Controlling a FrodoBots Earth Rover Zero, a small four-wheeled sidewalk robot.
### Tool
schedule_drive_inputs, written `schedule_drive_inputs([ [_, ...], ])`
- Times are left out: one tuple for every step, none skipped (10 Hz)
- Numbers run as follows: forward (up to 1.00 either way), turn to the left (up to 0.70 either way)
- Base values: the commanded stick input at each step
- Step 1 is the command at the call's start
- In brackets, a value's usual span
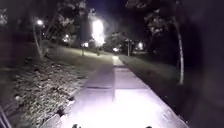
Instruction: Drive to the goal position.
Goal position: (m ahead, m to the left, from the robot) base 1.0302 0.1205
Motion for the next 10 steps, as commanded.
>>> schedule_drive_inputs([
  [0.30,0.00],
  [0.30,0.00],
  [0.30,0.00],
  [0.30,0.00],
  [0.30,0.00],
  [0.30,0.00],
  [0.30,0.00],
  [0.30,0.00],
  [0.30,0.00],
  [0.30,0.00],
])
